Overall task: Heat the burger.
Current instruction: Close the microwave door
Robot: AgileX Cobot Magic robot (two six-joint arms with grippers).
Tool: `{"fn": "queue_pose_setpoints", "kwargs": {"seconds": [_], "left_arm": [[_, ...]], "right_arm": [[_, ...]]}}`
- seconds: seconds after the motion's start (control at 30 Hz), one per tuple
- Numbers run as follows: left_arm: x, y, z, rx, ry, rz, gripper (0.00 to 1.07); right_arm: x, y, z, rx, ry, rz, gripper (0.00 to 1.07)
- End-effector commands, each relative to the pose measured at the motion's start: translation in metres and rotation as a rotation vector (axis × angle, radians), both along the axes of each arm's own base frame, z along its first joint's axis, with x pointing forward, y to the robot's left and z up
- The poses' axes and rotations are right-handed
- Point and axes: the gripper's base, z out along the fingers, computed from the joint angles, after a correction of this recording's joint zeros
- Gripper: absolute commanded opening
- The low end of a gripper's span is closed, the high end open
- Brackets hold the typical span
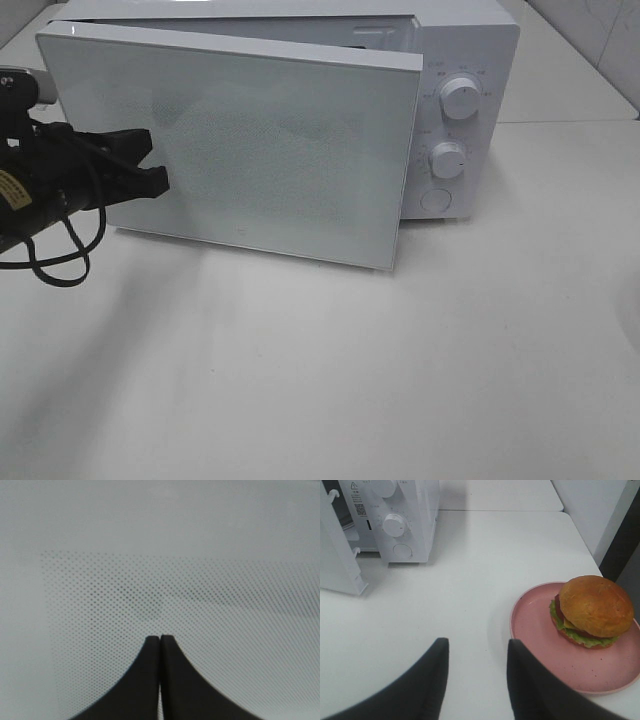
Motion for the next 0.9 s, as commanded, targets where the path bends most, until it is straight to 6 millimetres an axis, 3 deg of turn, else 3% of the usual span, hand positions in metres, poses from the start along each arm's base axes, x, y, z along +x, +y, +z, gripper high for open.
{"fn": "queue_pose_setpoints", "kwargs": {"seconds": [0.03,0.43,0.9], "left_arm": [[0.005,-0.006,0.000,-0.003,0.004,0.000,0.00],[0.027,-0.032,0.002,-0.034,-0.026,-0.008,0.00],[0.041,-0.041,0.007,-0.078,-0.052,0.053,0.00]], "right_arm": [[-0.004,0.000,0.000,-0.007,-0.035,-0.001,0.41],[-0.004,0.000,0.000,-0.007,-0.035,-0.001,0.41],[-0.004,0.000,0.000,-0.008,-0.035,-0.002,0.41]]}}
